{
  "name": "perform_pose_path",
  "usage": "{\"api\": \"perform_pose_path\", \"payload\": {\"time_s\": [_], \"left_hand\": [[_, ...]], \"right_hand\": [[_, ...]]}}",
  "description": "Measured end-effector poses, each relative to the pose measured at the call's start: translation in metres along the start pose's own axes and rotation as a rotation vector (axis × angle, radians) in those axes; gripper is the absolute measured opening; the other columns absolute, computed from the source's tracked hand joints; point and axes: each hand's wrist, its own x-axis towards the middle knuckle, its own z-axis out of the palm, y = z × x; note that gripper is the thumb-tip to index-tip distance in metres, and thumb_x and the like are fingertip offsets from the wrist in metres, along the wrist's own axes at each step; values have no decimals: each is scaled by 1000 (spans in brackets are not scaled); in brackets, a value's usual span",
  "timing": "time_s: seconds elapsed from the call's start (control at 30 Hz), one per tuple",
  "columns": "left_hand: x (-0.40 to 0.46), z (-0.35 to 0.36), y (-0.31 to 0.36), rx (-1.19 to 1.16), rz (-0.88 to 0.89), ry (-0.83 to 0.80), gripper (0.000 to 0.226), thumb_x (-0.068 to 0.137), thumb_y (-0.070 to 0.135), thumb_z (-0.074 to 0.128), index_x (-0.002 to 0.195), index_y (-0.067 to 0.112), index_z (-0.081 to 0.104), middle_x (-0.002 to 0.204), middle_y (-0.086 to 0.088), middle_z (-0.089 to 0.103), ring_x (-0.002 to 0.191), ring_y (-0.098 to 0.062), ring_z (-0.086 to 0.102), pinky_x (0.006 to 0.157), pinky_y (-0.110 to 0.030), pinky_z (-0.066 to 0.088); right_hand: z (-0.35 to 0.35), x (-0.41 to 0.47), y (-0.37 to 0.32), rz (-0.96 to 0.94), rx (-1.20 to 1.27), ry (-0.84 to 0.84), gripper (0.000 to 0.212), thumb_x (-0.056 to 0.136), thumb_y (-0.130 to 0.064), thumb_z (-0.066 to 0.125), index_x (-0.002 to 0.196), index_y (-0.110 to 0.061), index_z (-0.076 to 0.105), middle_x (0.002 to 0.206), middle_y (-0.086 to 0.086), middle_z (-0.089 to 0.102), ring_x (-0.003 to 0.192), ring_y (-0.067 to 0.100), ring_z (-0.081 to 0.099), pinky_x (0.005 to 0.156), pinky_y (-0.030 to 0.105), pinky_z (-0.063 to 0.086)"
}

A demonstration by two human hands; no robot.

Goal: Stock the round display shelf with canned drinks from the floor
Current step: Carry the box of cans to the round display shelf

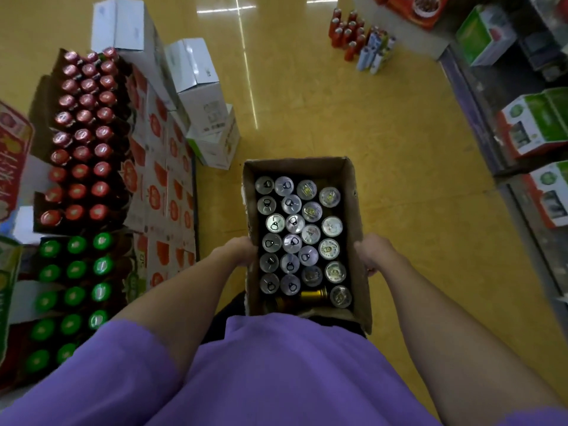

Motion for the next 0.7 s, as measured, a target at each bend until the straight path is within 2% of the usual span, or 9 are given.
{"api": "perform_pose_path", "payload": {"time_s": [0.13,0.2,0.27,0.33,0.4,0.43,0.57,0.63,0.7], "left_hand": [[7,-60,5,41,47,-2,41,106,26,36,142,6,42,142,-14,48,128,-29,49,97,-32,43],[18,-84,4,41,33,30,40,106,22,37,141,5,43,142,-14,49,127,-30,50,96,-32,44],[36,-103,1,85,41,50,37,102,18,45,136,4,50,137,-14,54,123,-31,55,93,-34,46],[53,-122,4,13,34,67,35,97,16,54,129,4,57,132,-14,59,120,-32,57,94,-37,48],[61,-138,11,38,64,62,36,98,19,52,131,5,55,133,-13,58,119,-32,57,93,-35,48],[61,-145,17,86,84,46,37,101,21,49,134,6,52,134,-13,56,119,-31,57,90,-33,47],[76,-184,44,191,130,36,40,104,25,40,139,6,45,137,-15,52,105,-25,54,81,-30,41],[93,-202,61,260,149,54,42,106,25,37,143,7,41,142,-13,48,115,-25,54,84,-29,42],[110,-220,79,297,169,72,43,106,26,36,143,7,41,144,-12,47,127,-29,50,88,-30,42]], "right_hand": [[-34,4,-52,12,-41,25,18,101,-13,46,99,0,58,90,12,60,68,24,59,44,26,46],[-38,7,-71,10,-45,22,21,102,-17,45,104,1,57,87,12,58,58,21,53,36,23,38],[-40,17,-84,16,-41,70,27,103,-23,41,98,1,51,86,16,58,52,21,52,26,16,28],[-50,28,-97,23,-30,103,27,104,-24,40,97,-1,52,95,19,62,55,23,54,32,17,31],[-64,37,-110,19,2,130,26,103,-20,40,101,-1,58,105,20,65,68,28,60,45,21,38],[-70,42,-115,15,19,143,26,103,-21,41,100,-1,58,103,20,65,71,29,62,47,21,39],[-98,69,-130,25,43,155,28,103,-24,41,90,-2,50,86,16,60,54,21,53,29,15,28],[-111,94,-135,18,54,131,25,103,-20,41,87,-2,51,94,19,66,62,26,60,36,19,34],[-125,119,-141,16,123,128,25,101,-17,41,100,1,58,106,22,66,85,33,67,44,24,37]]}}
